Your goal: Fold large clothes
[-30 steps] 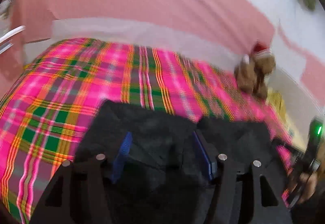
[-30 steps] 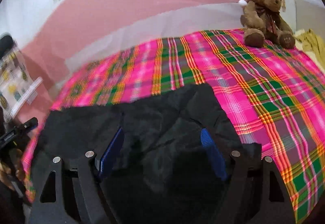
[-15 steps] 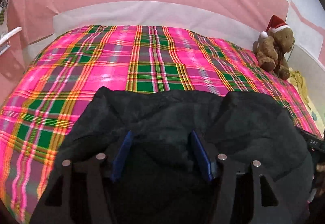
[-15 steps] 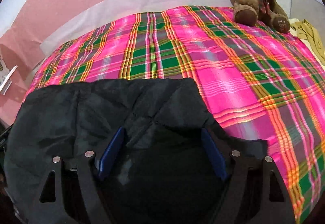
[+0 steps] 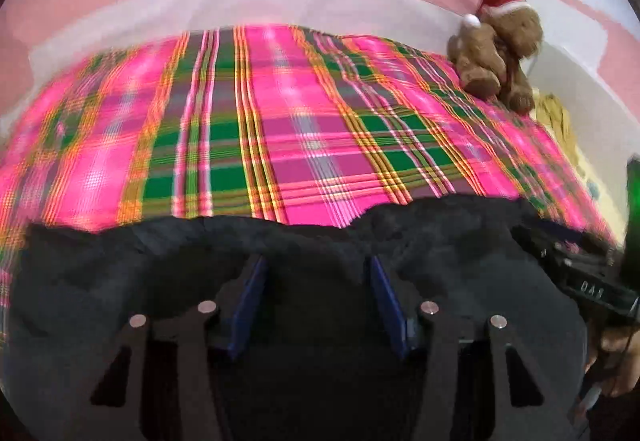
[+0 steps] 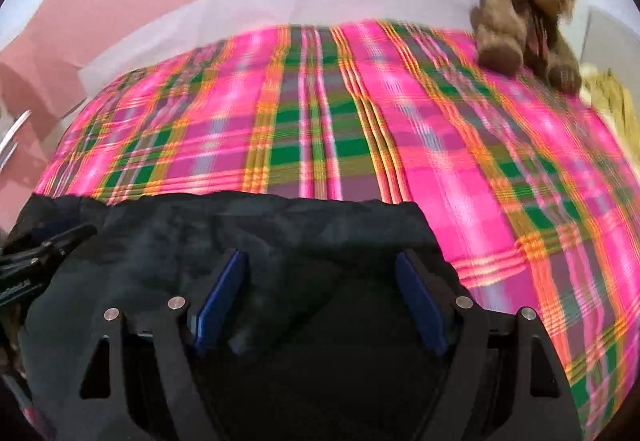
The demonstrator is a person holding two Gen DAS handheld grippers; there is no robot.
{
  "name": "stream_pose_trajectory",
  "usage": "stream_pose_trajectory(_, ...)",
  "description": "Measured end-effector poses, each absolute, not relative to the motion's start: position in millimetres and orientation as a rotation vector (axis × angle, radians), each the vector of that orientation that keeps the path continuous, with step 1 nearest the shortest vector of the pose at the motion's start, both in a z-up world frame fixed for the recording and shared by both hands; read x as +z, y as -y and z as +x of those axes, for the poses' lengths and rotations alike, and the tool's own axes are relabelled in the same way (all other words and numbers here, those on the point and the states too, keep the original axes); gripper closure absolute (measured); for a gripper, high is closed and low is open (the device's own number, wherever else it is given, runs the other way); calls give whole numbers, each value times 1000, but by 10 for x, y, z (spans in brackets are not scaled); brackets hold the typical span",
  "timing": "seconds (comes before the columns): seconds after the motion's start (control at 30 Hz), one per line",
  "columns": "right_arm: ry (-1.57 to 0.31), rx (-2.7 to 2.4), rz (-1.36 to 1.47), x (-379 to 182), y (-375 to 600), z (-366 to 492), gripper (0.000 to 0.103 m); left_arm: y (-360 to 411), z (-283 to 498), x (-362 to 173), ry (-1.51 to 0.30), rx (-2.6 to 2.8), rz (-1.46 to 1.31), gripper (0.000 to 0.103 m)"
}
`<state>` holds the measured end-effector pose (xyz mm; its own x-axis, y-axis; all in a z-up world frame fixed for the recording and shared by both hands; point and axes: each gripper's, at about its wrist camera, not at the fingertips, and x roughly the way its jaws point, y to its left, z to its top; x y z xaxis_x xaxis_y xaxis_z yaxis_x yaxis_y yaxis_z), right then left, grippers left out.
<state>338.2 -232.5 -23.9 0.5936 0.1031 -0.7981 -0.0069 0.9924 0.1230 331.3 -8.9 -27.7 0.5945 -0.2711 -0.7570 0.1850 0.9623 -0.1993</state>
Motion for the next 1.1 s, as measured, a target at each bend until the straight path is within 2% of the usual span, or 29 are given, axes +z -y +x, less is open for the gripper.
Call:
stream_pose_trajectory(0.27, -921, 32, 108, -506, 2315, 3421, 25, 124, 3304, -486, -865, -246, -85, 47)
stream_pose_trajectory(1.1, -882, 22, 112, -581, 2319, 3412, 25, 161, 3315, -520, -866, -240, -68, 48)
